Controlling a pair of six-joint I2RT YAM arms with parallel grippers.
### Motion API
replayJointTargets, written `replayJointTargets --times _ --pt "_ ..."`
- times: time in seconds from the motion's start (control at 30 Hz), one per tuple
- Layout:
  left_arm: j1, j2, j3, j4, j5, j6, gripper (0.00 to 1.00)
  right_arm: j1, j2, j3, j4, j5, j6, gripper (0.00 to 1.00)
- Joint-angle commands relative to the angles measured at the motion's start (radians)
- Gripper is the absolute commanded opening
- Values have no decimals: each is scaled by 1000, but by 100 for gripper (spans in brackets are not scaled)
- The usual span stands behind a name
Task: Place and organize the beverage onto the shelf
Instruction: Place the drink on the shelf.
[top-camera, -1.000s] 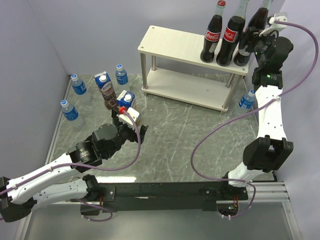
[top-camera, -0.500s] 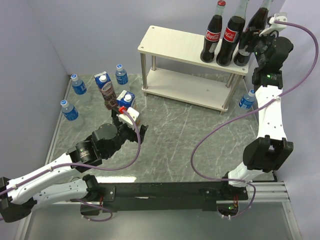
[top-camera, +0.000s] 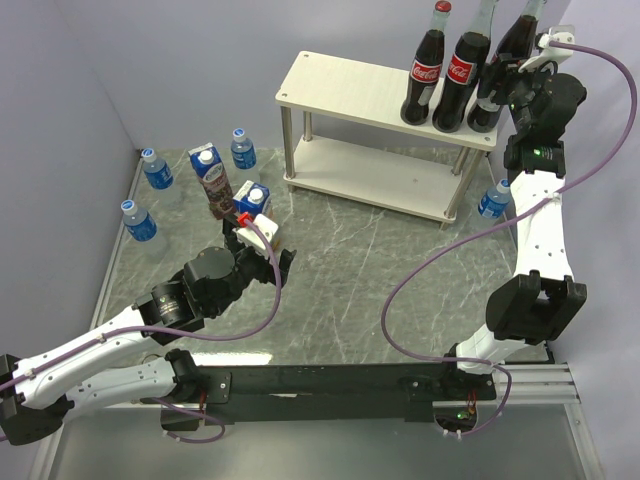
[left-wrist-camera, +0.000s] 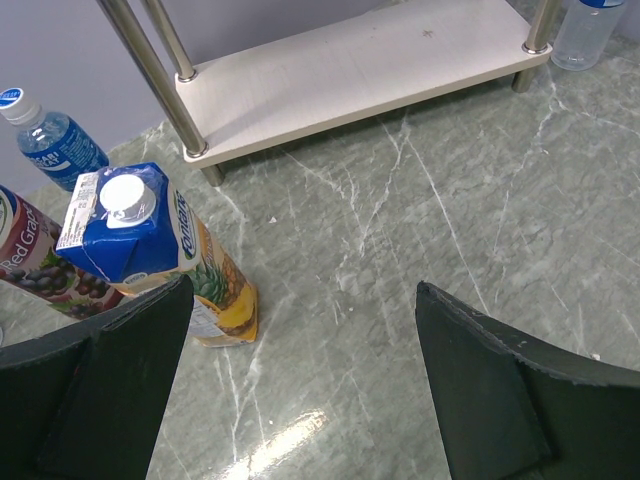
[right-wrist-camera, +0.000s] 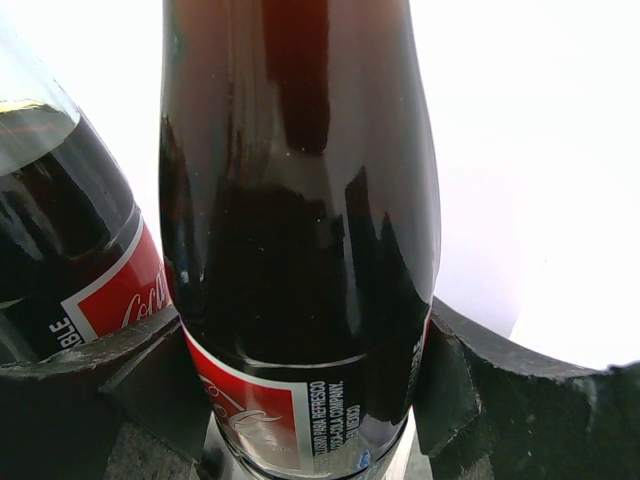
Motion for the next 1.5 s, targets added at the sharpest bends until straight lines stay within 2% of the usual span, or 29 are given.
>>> replayJointTargets --times 0.0,0.3,0.5,0.8,1.1,1.2,1.3,1.47 --pt "7 -2 5 25 17 -2 98 6 -47 71 182 19 -7 42" --pt "13 3 3 28 13 -4 98 0 -27 101 163 -4 17 40" --pt "17 6 3 28 17 -7 98 -3 -21 114 153 -19 11 45" --pt "27 11 3 30 19 -7 98 -20 6 147 144 -34 17 43" --pt "37 15 3 30 28 -7 98 -21 13 152 136 -48 16 48" --pt "39 15 3 33 28 -7 98 -21 10 152 132 -51 13 43" --pt "39 14 2 31 33 -7 98 -21 4 154 129 -53 12 35" --pt "40 14 3 30 33 -7 98 -23 -4 157 129 -40 11 28"
